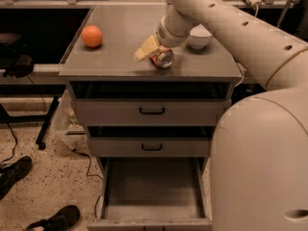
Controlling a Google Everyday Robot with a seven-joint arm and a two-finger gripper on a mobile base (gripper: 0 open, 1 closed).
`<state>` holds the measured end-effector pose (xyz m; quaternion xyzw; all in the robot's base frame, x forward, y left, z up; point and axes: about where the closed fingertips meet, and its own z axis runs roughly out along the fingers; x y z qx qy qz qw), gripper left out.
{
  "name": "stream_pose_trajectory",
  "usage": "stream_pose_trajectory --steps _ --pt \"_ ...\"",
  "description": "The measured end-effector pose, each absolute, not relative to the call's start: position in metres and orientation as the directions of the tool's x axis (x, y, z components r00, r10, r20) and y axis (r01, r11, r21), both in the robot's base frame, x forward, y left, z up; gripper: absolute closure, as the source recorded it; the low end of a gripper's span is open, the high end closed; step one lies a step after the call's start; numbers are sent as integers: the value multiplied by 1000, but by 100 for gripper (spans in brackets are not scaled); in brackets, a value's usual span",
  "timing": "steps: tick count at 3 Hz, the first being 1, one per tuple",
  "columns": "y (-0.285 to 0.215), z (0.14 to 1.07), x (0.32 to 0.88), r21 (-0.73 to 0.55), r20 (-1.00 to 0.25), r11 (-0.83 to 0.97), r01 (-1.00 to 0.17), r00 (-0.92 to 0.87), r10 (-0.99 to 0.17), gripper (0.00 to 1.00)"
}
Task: Place coke can into bottom drawer
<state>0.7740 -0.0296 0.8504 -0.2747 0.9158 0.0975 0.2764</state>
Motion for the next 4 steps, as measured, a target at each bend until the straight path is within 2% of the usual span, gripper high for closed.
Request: stream_pose_trajectory --steps 1,4 --pt "-21 835 787 61 -561 817 -573 -697 -447 18" --pt "-20 837 786 80 -565 815 -574 -700 -437 88"
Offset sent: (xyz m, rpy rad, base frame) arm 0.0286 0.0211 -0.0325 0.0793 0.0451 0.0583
